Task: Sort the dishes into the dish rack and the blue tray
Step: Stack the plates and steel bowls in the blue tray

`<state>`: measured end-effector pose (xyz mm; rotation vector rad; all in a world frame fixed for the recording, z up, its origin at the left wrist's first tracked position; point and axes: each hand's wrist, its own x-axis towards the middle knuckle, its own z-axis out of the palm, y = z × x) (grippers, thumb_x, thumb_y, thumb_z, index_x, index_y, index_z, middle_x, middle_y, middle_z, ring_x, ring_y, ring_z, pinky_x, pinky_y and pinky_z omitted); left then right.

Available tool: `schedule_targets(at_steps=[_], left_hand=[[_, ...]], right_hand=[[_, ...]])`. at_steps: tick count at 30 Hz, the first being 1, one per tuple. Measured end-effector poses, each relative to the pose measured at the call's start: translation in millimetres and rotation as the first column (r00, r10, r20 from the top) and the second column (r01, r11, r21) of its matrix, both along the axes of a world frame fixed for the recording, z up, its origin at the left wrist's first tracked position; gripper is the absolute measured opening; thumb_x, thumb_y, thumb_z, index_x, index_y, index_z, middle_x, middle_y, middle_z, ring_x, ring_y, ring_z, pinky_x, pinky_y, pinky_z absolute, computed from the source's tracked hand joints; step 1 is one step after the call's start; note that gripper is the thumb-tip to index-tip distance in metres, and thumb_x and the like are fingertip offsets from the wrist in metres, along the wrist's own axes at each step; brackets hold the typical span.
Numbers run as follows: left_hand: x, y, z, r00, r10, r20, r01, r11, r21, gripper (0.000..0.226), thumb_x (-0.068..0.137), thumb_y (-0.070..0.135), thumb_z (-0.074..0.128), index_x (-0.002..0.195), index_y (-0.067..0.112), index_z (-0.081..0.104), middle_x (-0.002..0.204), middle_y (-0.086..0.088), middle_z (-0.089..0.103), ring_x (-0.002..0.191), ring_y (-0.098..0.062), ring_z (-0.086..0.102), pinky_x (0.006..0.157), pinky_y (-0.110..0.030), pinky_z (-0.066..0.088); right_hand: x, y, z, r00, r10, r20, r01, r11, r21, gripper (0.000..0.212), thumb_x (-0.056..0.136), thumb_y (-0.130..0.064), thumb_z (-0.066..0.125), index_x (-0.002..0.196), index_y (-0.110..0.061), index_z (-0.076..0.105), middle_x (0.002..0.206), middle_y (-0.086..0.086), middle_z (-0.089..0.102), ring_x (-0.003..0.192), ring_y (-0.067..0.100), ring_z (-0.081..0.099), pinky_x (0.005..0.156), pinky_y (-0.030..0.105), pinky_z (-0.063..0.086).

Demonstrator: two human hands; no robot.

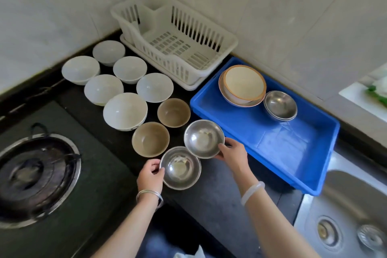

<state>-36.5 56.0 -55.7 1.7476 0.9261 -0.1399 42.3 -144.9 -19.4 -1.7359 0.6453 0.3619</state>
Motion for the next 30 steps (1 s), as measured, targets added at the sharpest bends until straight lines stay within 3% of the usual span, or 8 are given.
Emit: schedule_targets(at_steps=[5, 11, 22, 27, 30], left_hand=[[9.2, -9.8, -2.2, 1.0, -0.022, 0.0, 0.022, 0.987, -0.157, 0.013, 0.083, 0.005, 0.061, 0.09, 0.016, 0.063, 0.096, -0.007, 0.067, 0.093, -0.027, 0.064, 0.089, -0.045, 0.052], [17.5, -22.5, -0.1, 1.0, 0.016, 0.018, -0.009, 0.942, -0.337, 0.011, 0.089, 0.015, 0.055, 0.086, 0.02, 0.063, 0.087, -0.003, 0.064, 0.086, -0.02, 0.06, 0.079, -0.036, 0.054], [17.2, -18.9, -9.3, 1.0, -0.011, -0.027, -0.002, 0.909, -0.418, 0.016, 0.088, 0.008, 0.057, 0.103, 0.008, 0.063, 0.095, -0.01, 0.065, 0.089, -0.022, 0.06, 0.071, -0.032, 0.054], [21.7, -18.1, -5.5, 0.998, -0.031, -0.05, 0.005, 0.885, -0.465, 0.014, 0.091, 0.01, 0.053, 0.094, 0.019, 0.062, 0.091, -0.003, 0.063, 0.088, -0.018, 0.06, 0.062, -0.026, 0.053], [24.3, -20.7, -1.3, 0.999, -0.03, -0.044, 0.007, 0.892, -0.452, 0.015, 0.091, 0.01, 0.051, 0.096, 0.021, 0.06, 0.09, 0.0, 0.063, 0.089, -0.018, 0.06, 0.063, -0.026, 0.052]], right_hand=[[-18.6, -9.1, 17.8, 0.998, 0.055, 0.022, -0.055, 0.998, 0.003, 0.019, 0.087, -0.007, 0.059, 0.098, -0.016, 0.07, 0.084, 0.003, 0.074, 0.069, 0.012, 0.073, 0.053, 0.013, 0.052], [-37.0, -6.3, 13.6, 0.991, 0.137, -0.009, -0.137, 0.983, -0.119, 0.013, 0.085, -0.014, 0.064, 0.079, -0.025, 0.065, 0.076, -0.007, 0.071, 0.056, 0.005, 0.07, 0.045, 0.007, 0.045], [-41.3, -1.7, -14.6, 0.98, 0.17, -0.107, -0.192, 0.948, -0.253, 0.007, 0.081, -0.026, 0.066, 0.084, -0.024, 0.059, 0.079, -0.002, 0.068, 0.052, 0.008, 0.066, 0.049, 0.017, 0.052], [-37.2, -1.4, -24.2, 0.962, 0.135, -0.235, -0.13, 0.991, 0.037, 0.023, 0.088, -0.023, 0.064, 0.11, -0.016, 0.063, 0.093, 0.005, 0.07, 0.075, 0.017, 0.072, 0.056, 0.026, 0.059], [-35.9, -2.3, -25.7, 0.968, 0.113, -0.224, -0.094, 0.991, 0.096, 0.024, 0.089, -0.02, 0.063, 0.112, -0.013, 0.066, 0.095, 0.007, 0.072, 0.078, 0.019, 0.073, 0.061, 0.028, 0.06]])
